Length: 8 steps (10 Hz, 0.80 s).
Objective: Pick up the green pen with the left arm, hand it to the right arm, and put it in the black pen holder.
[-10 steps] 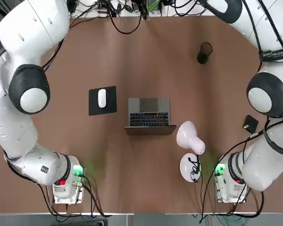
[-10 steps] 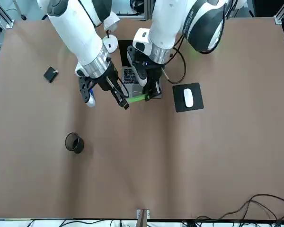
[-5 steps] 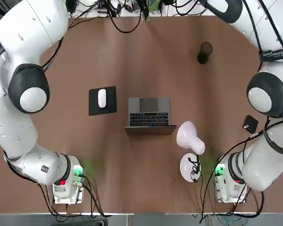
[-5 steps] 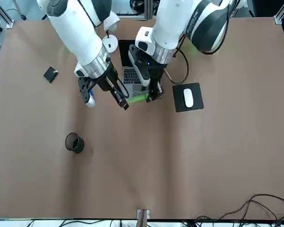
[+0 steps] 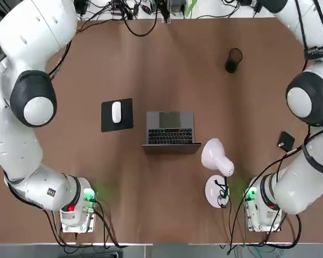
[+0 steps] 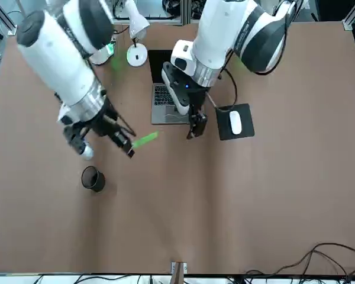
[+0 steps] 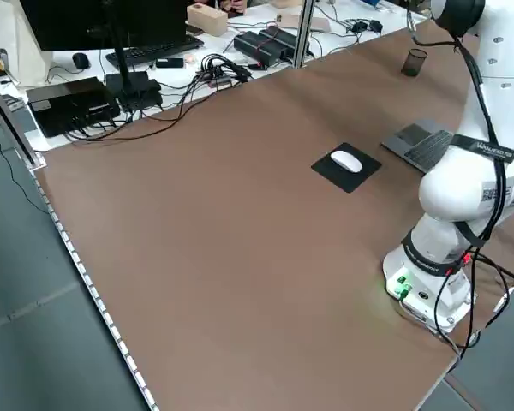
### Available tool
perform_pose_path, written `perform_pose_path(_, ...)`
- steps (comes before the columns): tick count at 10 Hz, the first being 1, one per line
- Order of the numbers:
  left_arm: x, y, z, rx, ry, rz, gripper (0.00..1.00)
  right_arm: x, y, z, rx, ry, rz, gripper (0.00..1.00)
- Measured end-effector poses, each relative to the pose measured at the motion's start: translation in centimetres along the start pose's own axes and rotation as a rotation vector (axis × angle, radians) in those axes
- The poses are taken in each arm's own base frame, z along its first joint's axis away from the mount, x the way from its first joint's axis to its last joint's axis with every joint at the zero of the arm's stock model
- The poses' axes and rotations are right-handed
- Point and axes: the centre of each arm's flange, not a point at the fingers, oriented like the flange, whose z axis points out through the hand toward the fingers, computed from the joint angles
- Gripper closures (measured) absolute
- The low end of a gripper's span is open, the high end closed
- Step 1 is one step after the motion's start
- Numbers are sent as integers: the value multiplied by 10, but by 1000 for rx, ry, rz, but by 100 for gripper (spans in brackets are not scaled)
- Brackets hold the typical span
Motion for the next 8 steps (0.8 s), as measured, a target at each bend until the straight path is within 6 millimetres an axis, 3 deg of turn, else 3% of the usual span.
perform_pose_path(2,-26,-41,2,23,-79,-106,0,33,25,-4,-30,1,-165,82)
perform_pose_path(4,-64,-95,-15,40,-147,-231,0,79,60,-15,-48,18,-359,82)
perform_pose_path(6,-114,-150,-51,55,-190,-377,0,113,91,-24,-65,29,-552,82)
perform_pose_path(8,-167,-192,-93,70,-222,-518,0,135,114,-24,-83,24,-701,82)
